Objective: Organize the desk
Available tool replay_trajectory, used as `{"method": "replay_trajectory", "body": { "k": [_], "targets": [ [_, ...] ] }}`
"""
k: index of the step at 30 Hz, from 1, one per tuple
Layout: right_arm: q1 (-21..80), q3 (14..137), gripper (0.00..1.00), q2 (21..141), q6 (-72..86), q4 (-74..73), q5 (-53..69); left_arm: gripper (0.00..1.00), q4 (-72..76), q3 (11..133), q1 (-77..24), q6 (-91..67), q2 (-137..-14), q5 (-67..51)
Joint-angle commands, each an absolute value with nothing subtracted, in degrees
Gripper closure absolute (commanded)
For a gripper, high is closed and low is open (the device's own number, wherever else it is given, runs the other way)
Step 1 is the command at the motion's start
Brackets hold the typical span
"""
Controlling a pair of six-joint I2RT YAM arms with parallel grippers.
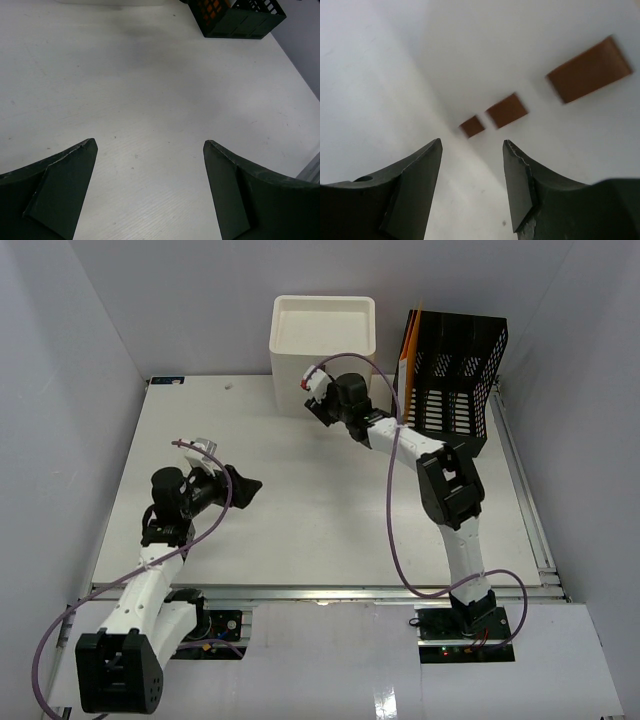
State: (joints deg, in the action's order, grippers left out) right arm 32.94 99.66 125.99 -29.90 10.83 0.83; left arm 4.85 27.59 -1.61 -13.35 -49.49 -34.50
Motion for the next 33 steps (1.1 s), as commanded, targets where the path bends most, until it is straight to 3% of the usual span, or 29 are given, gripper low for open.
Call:
{"method": "replay_trajectory", "body": {
  "k": [1,3,7,11,16,22,33],
  "targets": [
    [28.45,94.07,0.40,108.22,-31.24,-7.74,34.68,0.02,15.67,27.96,-6.16,-17.34,-55.74,-35.98],
    [25.78,87.29,0.40,100.30,-29.49,-12.31,47.04,0.02,18.50,30.51,-10.48,-16.25,-60.03,-29.26],
    [19.10,71.51,0.35,85.40,-25.78,-13.29,57.93,0.03,27.27,38.28,-20.78,-14.79,-76.17,-16.08],
    [8.53,59.57,0.11,74.01,-26.39,-15.91,64.94,0.06,32.21,48.98,-24.57,-15.88,-93.82,-7.72],
    [-1.14,49.64,0.08,63.99,-27.40,-15.56,68.01,0.14,34.36,64.93,-25.91,-15.82,-112.73,-1.02],
    [-3.08,47.46,0.09,60.91,-25.49,-12.50,67.48,0.15,32.02,80.60,-28.78,-13.65,-125.80,9.12],
    [-3.34,47.37,0.09,59.96,-25.66,-12.30,63.69,0.30,32.78,92.12,-29.71,-11.05,-135.67,18.18]
  ]
}}
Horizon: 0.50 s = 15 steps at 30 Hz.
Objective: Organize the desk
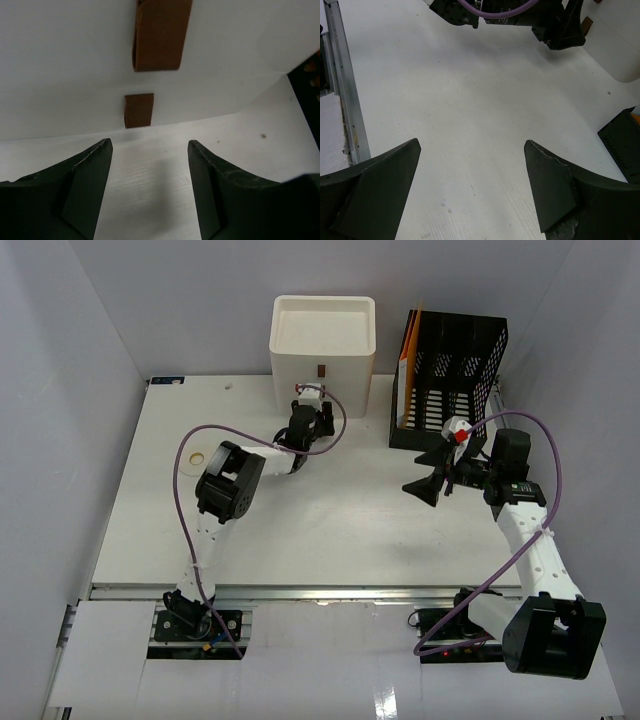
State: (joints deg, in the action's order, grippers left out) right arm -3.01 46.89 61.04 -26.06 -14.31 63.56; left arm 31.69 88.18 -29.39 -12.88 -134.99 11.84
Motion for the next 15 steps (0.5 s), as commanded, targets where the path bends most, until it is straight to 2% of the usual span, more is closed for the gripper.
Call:
{"method": "replay_trajectory", "body": {
  "k": [1,4,15],
  "targets": [
    [-3.34,47.37,0.09,60.03,-25.66,-12.30,63.55,0.31,32.78,93.03,-29.71,-10.91,-136.37,19.87],
    [-3.43,47.35,0.09,60.20,-25.75,-12.37,63.00,0.37,31.71,95.41,-30.06,-9.83,-137.64,21.13],
    [-4.09,47.11,0.11,60.33,-25.44,-12.08,63.19,0.77,30.82,98.38,-30.19,-9.35,-138.95,20.88]
  ]
}}
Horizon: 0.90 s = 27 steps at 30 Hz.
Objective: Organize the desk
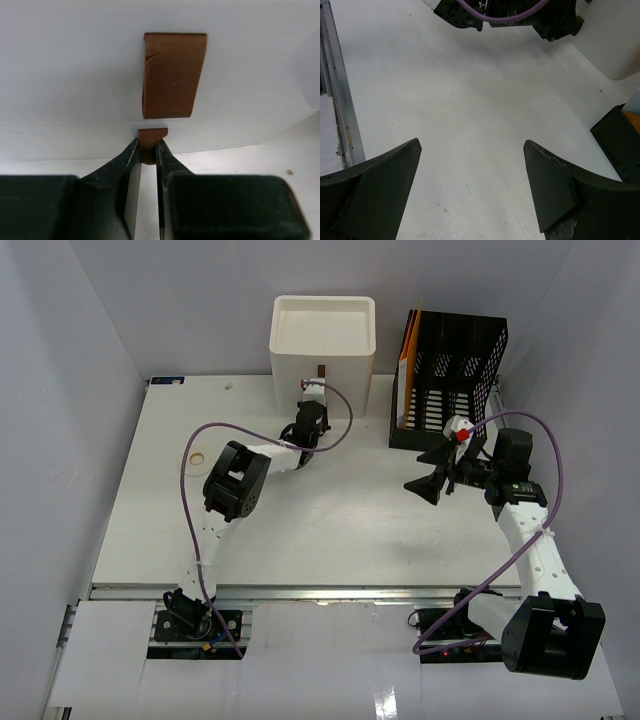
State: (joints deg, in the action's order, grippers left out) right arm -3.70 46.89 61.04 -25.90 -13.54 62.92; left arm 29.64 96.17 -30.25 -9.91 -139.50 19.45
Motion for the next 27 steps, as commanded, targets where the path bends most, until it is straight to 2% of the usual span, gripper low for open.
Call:
{"method": "replay_trajectory", "body": {
  "k": [1,3,5,17,20,21,22,25,27],
  "targets": [
    [-4.13,47.06,0.11,60.29,-25.40,-11.95,63.24,0.81,31.03,98.03,-30.15,-9.23,-138.69,20.92],
    [-4.20,46.96,0.11,60.23,-25.20,-11.73,63.28,0.94,31.84,96.04,-30.15,-9.03,-137.33,20.72],
    [-4.40,46.84,0.11,60.21,-24.96,-11.51,63.37,1.00,33.06,92.88,-30.15,-8.96,-135.25,20.21],
    [-5.35,45.28,0.11,60.37,-23.38,-9.08,63.19,1.00,46.53,57.23,-32.06,-11.35,-114.40,15.99],
    [-5.45,44.91,0.11,60.48,-23.38,-8.78,63.19,0.98,46.09,52.72,-32.08,-12.68,-110.96,13.00],
    [-5.45,44.90,0.11,60.56,-23.38,-8.70,63.19,0.87,45.67,52.09,-32.08,-12.84,-110.12,12.44],
    [-5.54,44.74,0.11,60.65,-23.38,-8.70,63.11,0.54,43.79,51.51,-32.08,-13.05,-108.60,11.67],
    [-5.76,44.60,0.11,60.96,-23.60,-8.66,63.02,0.29,37.14,51.68,-32.08,-14.87,-105.10,9.39],
    [-5.95,44.56,0.11,61.07,-23.79,-8.63,62.94,0.19,31.92,51.90,-31.78,-15.33,-101.30,8.70]
  ]
}}
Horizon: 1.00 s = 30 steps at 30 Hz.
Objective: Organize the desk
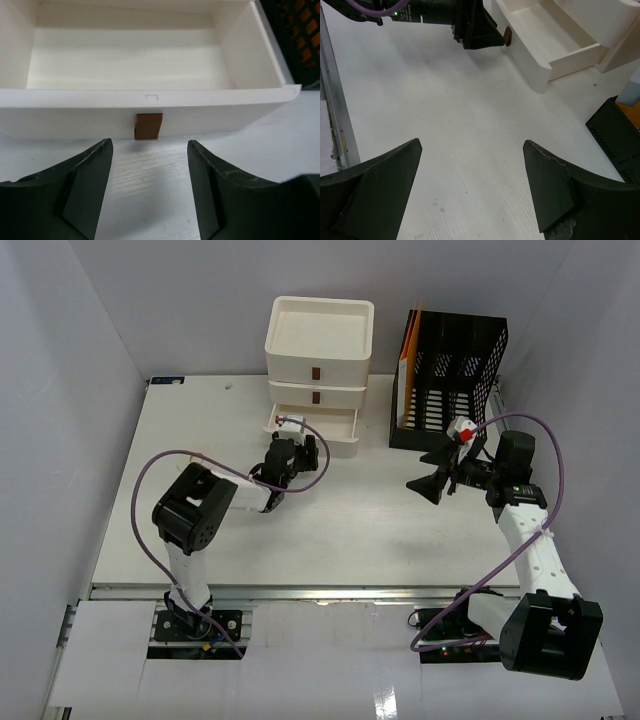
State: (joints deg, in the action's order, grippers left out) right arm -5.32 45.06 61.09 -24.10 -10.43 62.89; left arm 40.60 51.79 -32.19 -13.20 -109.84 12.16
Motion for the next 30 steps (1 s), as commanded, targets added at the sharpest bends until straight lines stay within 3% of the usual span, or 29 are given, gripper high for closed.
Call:
{"method": "replay_trajectory", "body": {
  "k": [1,9,16,30],
  "targets": [
    [-6.06,44.53,0.11,61.11,-23.85,-8.67,62.96,0.17,28.78,52.12,-31.17,-15.50,-99.36,8.50],
    [-6.24,44.39,0.12,61.55,-23.91,-8.70,63.14,0.14,2.30,55.22,-18.26,-16.93,-91.35,12.63],
    [-6.24,44.12,0.12,62.16,-23.88,-8.35,62.78,0.10,-18.27,68.28,-10.78,-23.22,-103.52,27.87],
    [-6.33,44.12,0.12,63.04,-24.26,-8.55,61.85,0.13,-20.18,76.29,-7.29,-19.52,-113.46,30.69]
  ]
}}
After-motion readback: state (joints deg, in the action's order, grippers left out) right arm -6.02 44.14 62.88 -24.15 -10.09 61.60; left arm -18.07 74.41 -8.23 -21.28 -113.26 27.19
